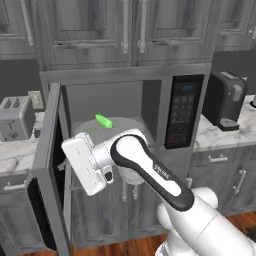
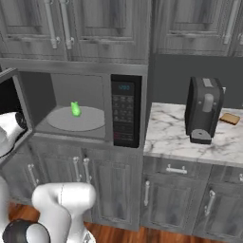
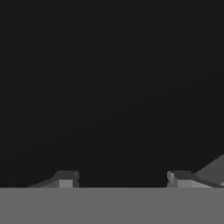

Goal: Open the microwave door.

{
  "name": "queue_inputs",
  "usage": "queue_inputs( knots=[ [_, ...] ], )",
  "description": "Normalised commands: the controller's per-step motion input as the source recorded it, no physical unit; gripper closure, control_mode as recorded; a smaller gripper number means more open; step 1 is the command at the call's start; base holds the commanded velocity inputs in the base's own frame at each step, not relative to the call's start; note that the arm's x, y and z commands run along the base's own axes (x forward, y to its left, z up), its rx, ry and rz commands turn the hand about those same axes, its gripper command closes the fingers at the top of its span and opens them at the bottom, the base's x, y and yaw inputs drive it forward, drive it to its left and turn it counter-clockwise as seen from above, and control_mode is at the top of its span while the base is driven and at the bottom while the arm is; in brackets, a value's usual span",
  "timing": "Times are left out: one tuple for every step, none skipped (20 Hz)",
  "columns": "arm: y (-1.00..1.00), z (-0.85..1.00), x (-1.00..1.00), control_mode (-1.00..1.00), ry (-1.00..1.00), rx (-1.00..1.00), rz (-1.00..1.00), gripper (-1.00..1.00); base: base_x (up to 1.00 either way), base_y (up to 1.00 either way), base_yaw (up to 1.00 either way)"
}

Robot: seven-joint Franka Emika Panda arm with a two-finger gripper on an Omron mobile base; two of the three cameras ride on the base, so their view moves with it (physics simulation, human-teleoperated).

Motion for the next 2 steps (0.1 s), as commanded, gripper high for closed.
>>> queue_inputs(
  knots=[
    [1.00,-0.36,0.04,-1.00,0.00,-0.34,0.00,-1.00,0.00,0.00,0.00],
    [1.00,-0.42,0.00,-1.00,0.00,-0.37,0.00,-1.00,0.00,0.00,0.00]
  ],
)
